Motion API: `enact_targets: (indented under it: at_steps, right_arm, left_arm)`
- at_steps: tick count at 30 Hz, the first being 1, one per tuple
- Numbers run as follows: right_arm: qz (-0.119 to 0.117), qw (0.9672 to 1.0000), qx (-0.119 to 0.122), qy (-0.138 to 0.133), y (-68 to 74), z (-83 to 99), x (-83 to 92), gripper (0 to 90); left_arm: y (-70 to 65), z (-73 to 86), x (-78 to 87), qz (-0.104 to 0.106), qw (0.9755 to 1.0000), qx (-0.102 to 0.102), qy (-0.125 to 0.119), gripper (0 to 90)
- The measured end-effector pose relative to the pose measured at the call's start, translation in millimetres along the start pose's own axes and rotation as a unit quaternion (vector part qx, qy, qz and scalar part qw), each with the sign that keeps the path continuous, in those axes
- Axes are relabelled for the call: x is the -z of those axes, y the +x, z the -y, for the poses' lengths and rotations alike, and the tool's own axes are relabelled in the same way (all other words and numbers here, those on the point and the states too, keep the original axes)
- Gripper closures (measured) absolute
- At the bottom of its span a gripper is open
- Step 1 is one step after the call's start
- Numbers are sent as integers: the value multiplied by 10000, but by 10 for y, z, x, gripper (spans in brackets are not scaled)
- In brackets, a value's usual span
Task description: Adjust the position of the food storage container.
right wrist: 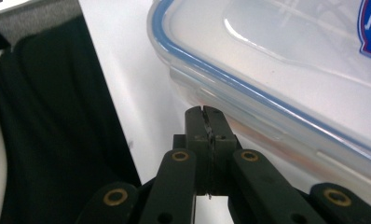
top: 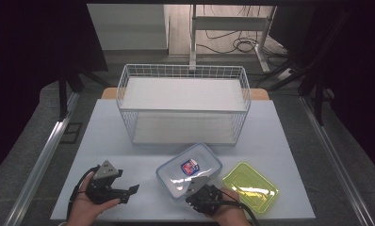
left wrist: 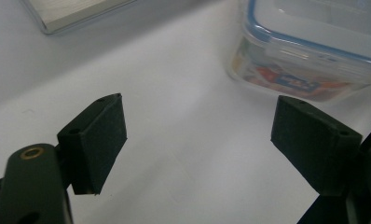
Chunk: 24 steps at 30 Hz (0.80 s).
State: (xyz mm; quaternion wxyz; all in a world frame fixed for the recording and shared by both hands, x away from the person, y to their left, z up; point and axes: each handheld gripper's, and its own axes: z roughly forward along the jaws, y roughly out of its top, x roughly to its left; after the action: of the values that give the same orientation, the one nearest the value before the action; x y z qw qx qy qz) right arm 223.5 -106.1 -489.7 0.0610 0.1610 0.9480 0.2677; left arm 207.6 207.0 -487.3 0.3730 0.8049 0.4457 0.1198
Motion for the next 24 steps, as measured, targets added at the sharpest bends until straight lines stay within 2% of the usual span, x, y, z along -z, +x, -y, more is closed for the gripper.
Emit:
enact_targets:
  at_steps: [7,17,22,24]
  right_arm:
    - [-105,9997,-110,-187,39,-197,-155,898]
    - [167,9991,-183,-334,84,-457,-406,898]
    - [150,9989,-235,-382,76,-490,-456,898]
    - [88,9988,-252,-420,80,-469,-415,898]
  left_arm:
    - [10,9,-7,-13,10000,-25,35,182]
    - [23,21,-30,-14,10000,-5,42,182]
    - [32,24,-30,-21,10000,11,35,181]
    - [39,26,-27,-25,10000,18,27,182]
